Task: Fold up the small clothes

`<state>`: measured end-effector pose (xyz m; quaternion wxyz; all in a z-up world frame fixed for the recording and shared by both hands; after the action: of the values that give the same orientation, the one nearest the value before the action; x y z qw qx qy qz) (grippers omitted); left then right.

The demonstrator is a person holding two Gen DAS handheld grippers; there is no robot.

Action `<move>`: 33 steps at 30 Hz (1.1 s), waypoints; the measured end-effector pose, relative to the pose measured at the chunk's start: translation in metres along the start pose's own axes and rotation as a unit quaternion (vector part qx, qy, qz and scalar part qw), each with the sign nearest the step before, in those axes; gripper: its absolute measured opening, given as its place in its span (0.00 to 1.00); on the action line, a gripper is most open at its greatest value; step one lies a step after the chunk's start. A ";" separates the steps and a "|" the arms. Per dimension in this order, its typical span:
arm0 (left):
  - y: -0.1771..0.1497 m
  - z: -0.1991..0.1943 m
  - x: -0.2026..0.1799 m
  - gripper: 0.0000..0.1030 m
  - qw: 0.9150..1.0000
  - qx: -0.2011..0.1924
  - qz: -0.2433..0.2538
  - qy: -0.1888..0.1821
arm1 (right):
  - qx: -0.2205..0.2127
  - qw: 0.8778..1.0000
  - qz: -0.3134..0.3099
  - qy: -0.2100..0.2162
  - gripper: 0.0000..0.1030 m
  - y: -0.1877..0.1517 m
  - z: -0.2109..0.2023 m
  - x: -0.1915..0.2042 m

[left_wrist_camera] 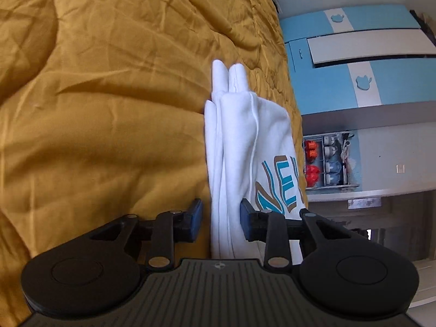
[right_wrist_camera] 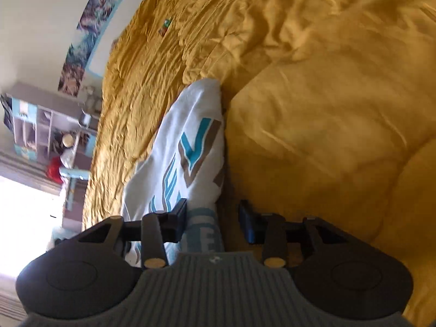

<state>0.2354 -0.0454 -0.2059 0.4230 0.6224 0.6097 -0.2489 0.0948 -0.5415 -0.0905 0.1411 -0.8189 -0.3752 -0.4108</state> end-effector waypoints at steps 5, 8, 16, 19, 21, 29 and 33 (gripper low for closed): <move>0.007 -0.051 -0.016 0.54 0.993 -0.065 0.094 0.042 | -0.084 0.994 -0.023 -0.058 0.31 -0.010 -0.054 -0.003; 0.002 -0.079 -0.045 0.69 0.976 -0.105 0.158 0.103 | -0.147 0.981 -0.073 -0.100 0.34 -0.033 -0.091 0.024; -0.069 -0.097 -0.147 0.80 0.860 -0.184 0.377 0.290 | -0.284 0.922 -0.158 -0.210 0.60 -0.184 -0.132 0.108; -0.105 -0.088 -0.162 0.80 0.845 -0.209 0.389 0.302 | -0.286 0.910 -0.163 -0.251 0.59 -0.239 -0.102 0.124; -0.125 -0.082 -0.166 0.80 0.852 -0.211 0.391 0.277 | -0.254 0.912 -0.183 -0.266 0.59 -0.269 -0.076 0.122; -0.175 -0.059 -0.170 0.86 0.865 -0.144 0.415 0.242 | -0.170 0.932 -0.190 -0.258 0.58 -0.322 -0.016 0.121; -0.181 -0.052 -0.164 0.86 0.862 -0.122 0.414 0.265 | -0.162 0.930 -0.201 -0.261 0.58 -0.326 -0.009 0.125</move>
<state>0.0272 -0.1105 -0.0835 0.3827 0.8032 0.4106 0.1997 -0.1004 -0.2630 -0.0125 -0.1815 -0.8166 -0.4837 -0.2575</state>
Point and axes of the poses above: each gripper's, at about its wrist camera, not at the fingertips, and z roughly the way its jaws point, x to its left, y to its top, the point moved 4 cm from there along z, roughly the way its jaws point, and after that the axes turned 10 degrees about z, right-handed, at the moved point
